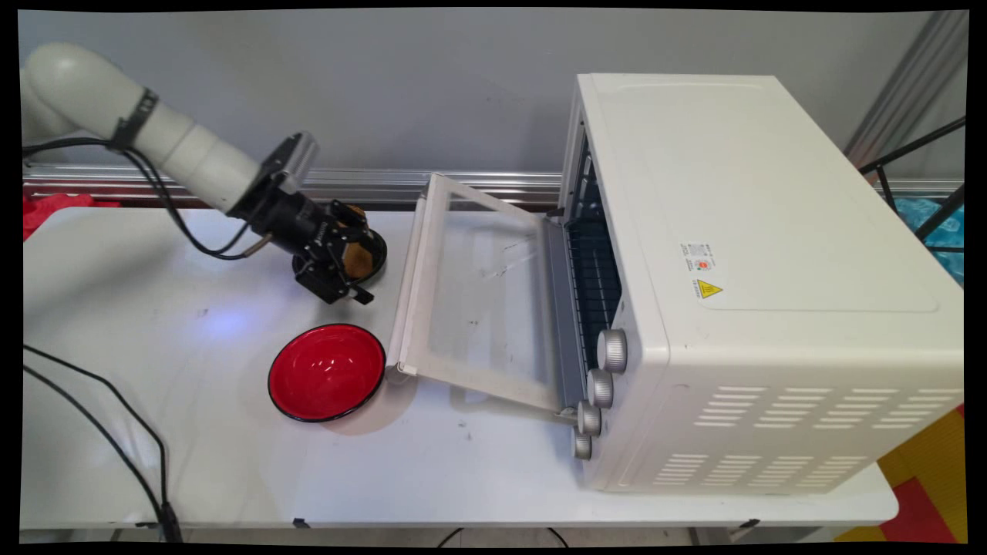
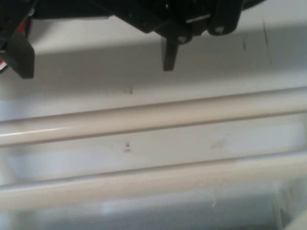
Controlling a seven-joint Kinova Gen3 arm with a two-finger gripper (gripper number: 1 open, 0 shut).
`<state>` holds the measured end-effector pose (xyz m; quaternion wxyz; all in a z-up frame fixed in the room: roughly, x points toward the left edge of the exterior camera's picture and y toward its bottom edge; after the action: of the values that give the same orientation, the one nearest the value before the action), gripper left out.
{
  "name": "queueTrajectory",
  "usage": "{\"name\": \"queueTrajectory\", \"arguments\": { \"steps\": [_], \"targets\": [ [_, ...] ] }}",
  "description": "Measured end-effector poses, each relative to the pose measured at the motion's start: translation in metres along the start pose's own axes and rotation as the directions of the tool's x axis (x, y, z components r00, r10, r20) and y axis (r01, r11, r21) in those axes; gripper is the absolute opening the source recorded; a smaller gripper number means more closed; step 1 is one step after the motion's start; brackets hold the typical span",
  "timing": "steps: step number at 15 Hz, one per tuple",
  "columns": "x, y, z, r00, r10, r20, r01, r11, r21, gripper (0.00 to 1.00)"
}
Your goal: Close the oven
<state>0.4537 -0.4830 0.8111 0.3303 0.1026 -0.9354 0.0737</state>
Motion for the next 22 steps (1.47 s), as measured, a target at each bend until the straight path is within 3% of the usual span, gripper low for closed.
{"name": "queueTrajectory", "arguments": {
  "steps": [9,10,22],
  "targets": [
    [-0.002,-0.026,0.037,0.999,0.053,0.009,-0.053,0.998,-0.042,1.0],
    [-0.002,-0.027,0.039,0.999,0.051,0.009,-0.05,0.998,-0.047,0.0],
    [0.0,-0.035,0.057,1.0,0.002,0.0,-0.002,0.997,-0.075,0.0]
  ]
}}
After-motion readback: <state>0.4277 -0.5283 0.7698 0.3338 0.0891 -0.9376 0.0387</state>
